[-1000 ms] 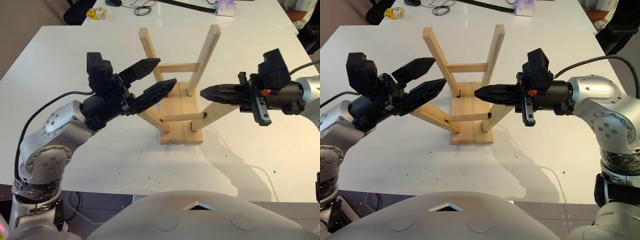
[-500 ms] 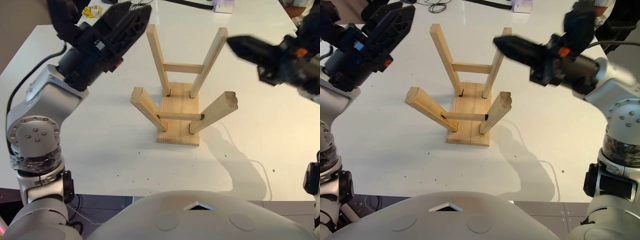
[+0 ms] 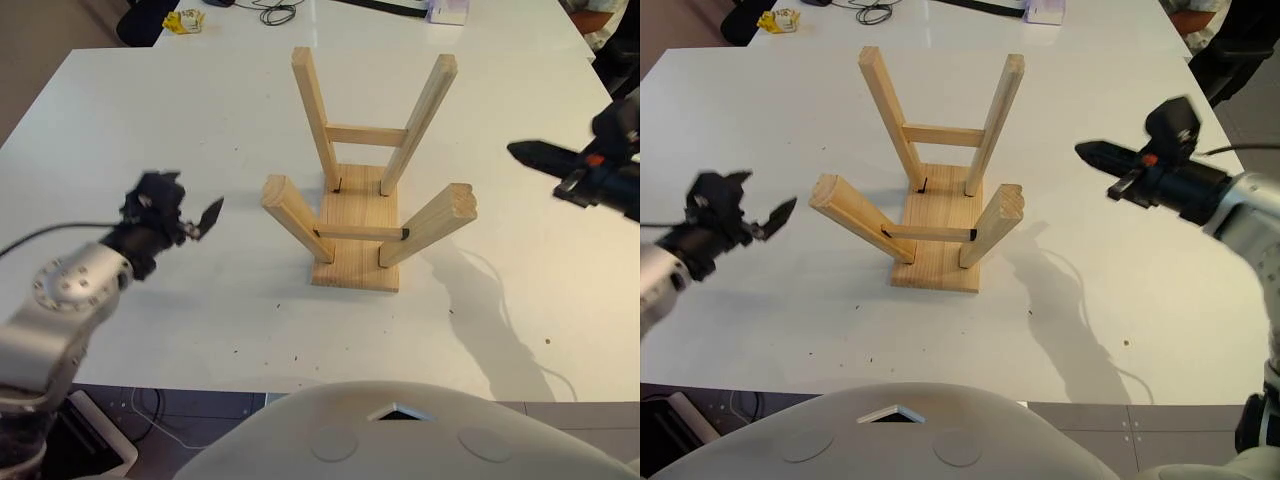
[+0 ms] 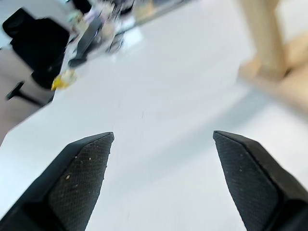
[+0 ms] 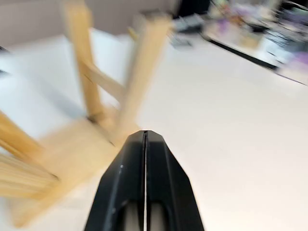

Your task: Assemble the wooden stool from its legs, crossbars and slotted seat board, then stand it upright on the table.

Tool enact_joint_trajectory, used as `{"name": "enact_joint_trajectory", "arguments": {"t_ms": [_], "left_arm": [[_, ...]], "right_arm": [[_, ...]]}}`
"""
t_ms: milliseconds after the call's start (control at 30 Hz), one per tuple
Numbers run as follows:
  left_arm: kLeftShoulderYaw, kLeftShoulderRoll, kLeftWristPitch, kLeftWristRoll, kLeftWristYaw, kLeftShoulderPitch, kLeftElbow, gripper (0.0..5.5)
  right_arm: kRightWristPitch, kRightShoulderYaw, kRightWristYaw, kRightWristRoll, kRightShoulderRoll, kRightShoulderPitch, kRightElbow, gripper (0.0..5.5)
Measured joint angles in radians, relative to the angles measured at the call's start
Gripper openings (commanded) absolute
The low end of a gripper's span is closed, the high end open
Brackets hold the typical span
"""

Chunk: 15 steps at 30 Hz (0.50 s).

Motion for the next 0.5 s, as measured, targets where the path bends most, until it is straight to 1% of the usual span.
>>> {"name": "enact_joint_trajectory", "arguments": {"t_ms": [33,67,100,167,233,300,400,500], "left_arm": [[-0.03,-0.035,-0.018,0.032,0.02,0.028,-0.019,3.85],[-0.076,-0.088,-0.046,0.065,0.04,0.064,-0.046,3.85],[-0.144,-0.158,-0.09,0.103,0.058,0.118,-0.084,3.85],[-0.215,-0.218,-0.14,0.126,0.04,0.183,-0.126,3.85],[-0.216,-0.227,-0.166,0.136,0.001,0.209,-0.127,3.85],[-0.211,-0.227,-0.178,0.137,-0.047,0.208,-0.12,3.85],[-0.213,-0.232,-0.192,0.151,-0.098,0.19,-0.091,3.85],[-0.261,-0.259,-0.207,0.178,-0.135,0.165,-0.054,3.85]], "right_arm": [[0.001,0.026,-0.033,-0.005,0.031,0.044,-0.057,0.0],[0.004,0.077,-0.059,-0.008,0.067,0.11,-0.131,0.0],[0.005,0.156,-0.068,-0.029,0.086,0.204,-0.233,0.0],[-0.008,0.238,0.009,-0.06,0.054,0.304,-0.317,0.0],[-0.038,0.245,0.07,-0.109,0.003,0.322,-0.307,0.0],[-0.071,0.254,0.113,-0.156,-0.01,0.313,-0.268,0.0],[-0.116,0.309,0.145,-0.229,-0.008,0.292,-0.229,0.0],[-0.138,0.392,0.149,-0.27,0.036,0.281,-0.227,0.0]]}}
